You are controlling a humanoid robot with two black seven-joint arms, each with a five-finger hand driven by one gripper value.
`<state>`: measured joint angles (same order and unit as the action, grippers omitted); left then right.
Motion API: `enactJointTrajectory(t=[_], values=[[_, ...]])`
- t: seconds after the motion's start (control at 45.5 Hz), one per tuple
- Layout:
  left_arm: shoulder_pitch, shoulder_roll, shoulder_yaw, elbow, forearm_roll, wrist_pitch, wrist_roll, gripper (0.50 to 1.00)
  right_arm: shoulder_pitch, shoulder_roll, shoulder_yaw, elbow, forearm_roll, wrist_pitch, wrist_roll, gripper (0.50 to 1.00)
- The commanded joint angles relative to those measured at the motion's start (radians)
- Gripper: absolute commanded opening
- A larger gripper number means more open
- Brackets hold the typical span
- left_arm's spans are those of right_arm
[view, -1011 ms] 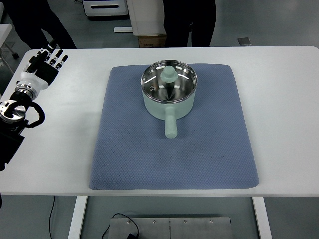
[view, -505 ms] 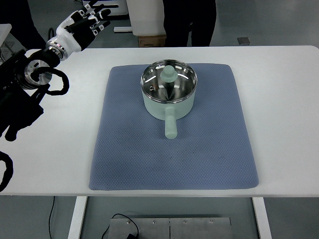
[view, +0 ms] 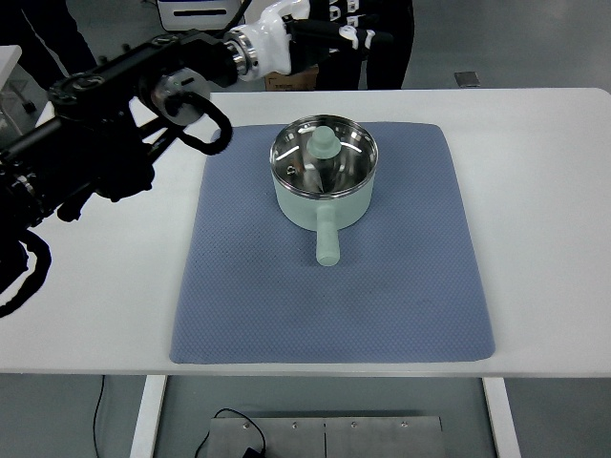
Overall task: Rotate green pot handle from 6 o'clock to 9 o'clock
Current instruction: 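Swing the left hand over the pot and lower it beside the handle, then push the green handle with the left hand, rotating it toward the left arm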
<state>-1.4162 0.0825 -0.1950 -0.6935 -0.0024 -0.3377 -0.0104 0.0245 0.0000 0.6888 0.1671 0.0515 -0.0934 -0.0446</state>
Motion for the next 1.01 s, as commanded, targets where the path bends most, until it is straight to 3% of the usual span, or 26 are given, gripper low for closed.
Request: enactJointTrajectory(t=[0.0, 0.176, 0.396, 0.418, 0.637, 0.989], values=[[-0.046, -0.001, 0.107, -0.07, 0.001, -0.003, 0.001, 1.0, 0.0, 0.0, 0.0, 0.0, 0.001, 0.0, -0.001, 1.0], [-0.167, -0.003, 0.279, -0.233, 0.001, -0.021, 0.016, 1.0, 0.0, 0.0, 0.0, 0.0, 0.001, 0.0, 0.0, 1.0], [-0.23, -0.004, 0.367, -0.316, 0.007, -0.138, 0.105, 1.0, 0.0, 0.0, 0.0, 0.0, 0.001, 0.0, 0.0, 1.0], [-0.242, -0.003, 0.393, -0.333, 0.021, -0.174, 0.113, 1.0, 0.0, 0.0, 0.0, 0.0, -0.001, 0.0, 0.0, 1.0], [-0.254, -0.003, 0.489, -0.345, 0.113, -0.271, 0.116, 1.0, 0.0, 0.0, 0.0, 0.0, -0.001, 0.0, 0.0, 1.0], [-0.257, 0.019, 0.577, -0.345, 0.154, -0.273, 0.115, 1.0, 0.0, 0.0, 0.0, 0.0, -0.001, 0.0, 0.0, 1.0]])
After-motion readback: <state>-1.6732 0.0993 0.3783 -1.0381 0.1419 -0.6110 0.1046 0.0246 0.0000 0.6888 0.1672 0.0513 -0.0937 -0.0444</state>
